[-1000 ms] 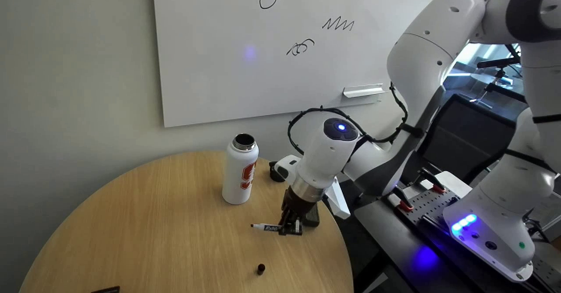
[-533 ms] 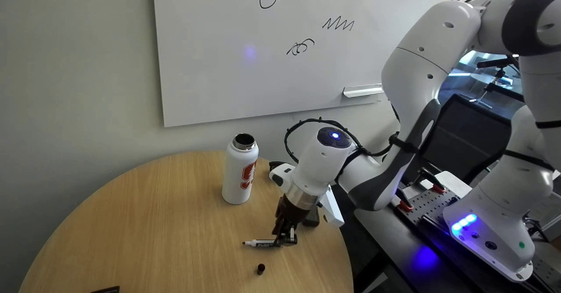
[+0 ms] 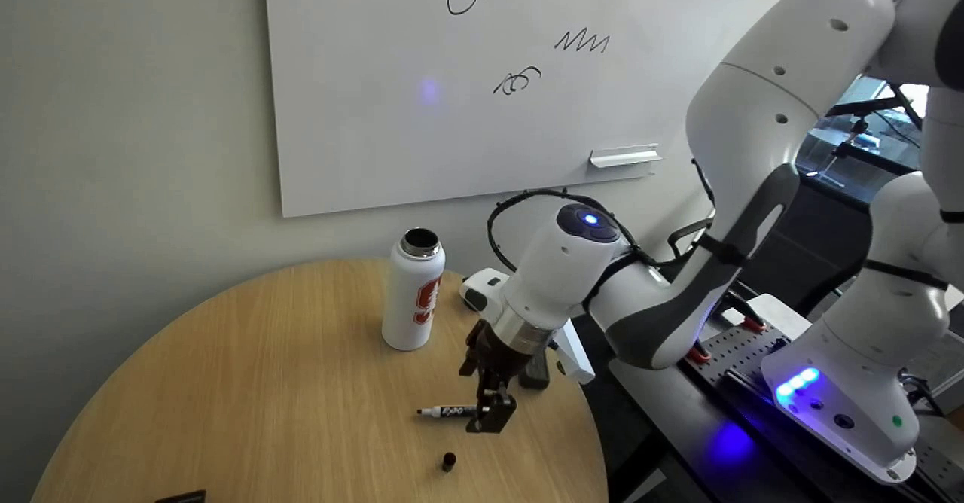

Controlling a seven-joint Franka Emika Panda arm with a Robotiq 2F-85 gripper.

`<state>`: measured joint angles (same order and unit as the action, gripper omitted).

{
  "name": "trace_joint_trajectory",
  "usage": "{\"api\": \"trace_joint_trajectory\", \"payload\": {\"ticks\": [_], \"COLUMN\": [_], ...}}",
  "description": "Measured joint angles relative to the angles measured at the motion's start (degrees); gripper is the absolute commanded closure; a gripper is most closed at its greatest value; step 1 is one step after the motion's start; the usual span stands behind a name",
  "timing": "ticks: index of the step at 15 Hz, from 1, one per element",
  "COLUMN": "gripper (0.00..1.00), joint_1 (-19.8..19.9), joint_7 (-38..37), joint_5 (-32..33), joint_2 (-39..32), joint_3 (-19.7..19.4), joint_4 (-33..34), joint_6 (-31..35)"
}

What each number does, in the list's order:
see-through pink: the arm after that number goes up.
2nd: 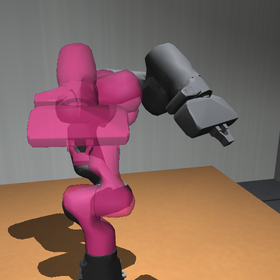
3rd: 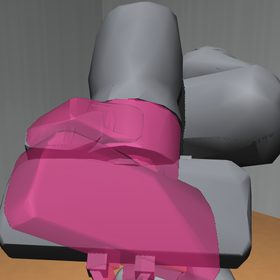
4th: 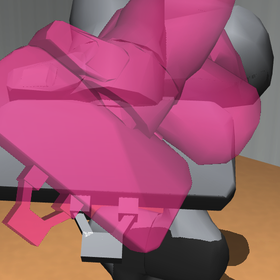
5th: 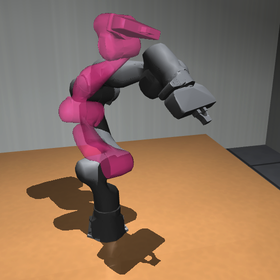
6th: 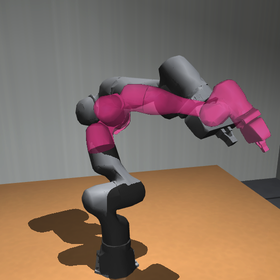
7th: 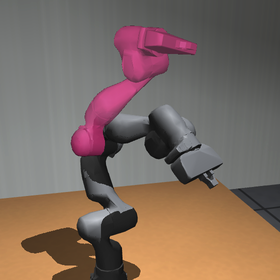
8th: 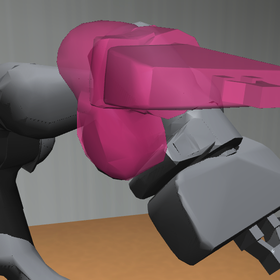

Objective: Use the marker to write on the board

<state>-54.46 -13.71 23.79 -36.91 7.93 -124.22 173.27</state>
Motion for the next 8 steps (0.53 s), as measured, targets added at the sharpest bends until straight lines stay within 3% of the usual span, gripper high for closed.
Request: {"api": "trace_joint_trajectory", "payload": {"ticks": [4,8], "gripper": [0.0,0.0], "joint_1": [-5.6,-6.7], "joint_7": [0.0,0.0], "joint_5": [0.0,0.0], "joint_2": [10.8,19.6], "joint_3": [-4.2,-5.0], "joint_4": [-5.8,-10.8], "joint_6": [-1.2,-4.6]}}
